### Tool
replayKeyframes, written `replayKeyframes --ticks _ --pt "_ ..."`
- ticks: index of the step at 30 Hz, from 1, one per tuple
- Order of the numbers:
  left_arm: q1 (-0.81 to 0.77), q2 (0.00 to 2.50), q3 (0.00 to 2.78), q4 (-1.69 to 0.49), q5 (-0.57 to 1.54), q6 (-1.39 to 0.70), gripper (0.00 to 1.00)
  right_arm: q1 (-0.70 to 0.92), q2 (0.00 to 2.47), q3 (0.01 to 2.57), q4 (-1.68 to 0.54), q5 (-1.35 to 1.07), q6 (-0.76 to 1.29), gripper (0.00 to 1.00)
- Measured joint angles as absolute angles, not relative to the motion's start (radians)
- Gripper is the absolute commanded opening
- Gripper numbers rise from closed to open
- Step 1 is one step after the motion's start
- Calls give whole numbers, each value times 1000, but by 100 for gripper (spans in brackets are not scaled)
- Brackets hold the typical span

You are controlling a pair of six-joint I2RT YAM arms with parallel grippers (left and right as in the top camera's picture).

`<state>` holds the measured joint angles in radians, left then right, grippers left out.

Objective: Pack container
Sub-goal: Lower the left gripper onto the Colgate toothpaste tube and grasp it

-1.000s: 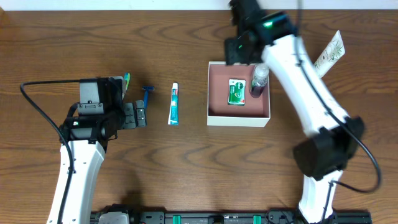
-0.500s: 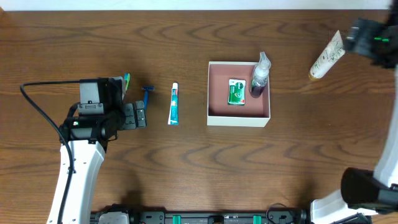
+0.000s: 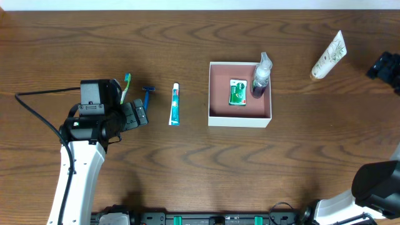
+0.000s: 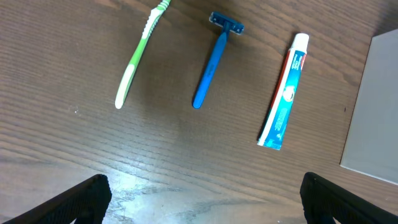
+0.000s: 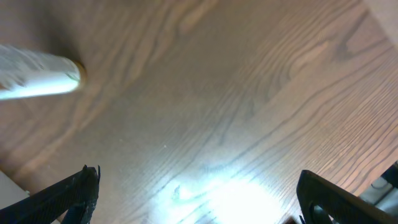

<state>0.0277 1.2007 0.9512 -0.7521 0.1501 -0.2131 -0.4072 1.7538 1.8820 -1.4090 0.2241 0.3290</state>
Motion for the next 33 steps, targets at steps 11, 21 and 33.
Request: replayKeyframes --ticks 11,21,33 --pt "10 1203 992 -759 146 -216 98 -408 1754 1805 -1409 217 329 99" --pt "-202 1319 1166 -866 -10 -254 98 -408 1754 1805 -1409 217 329 99" --pt "-297 1608 1279 -858 -38 -309 98 -408 1754 1805 -1409 217 329 99"
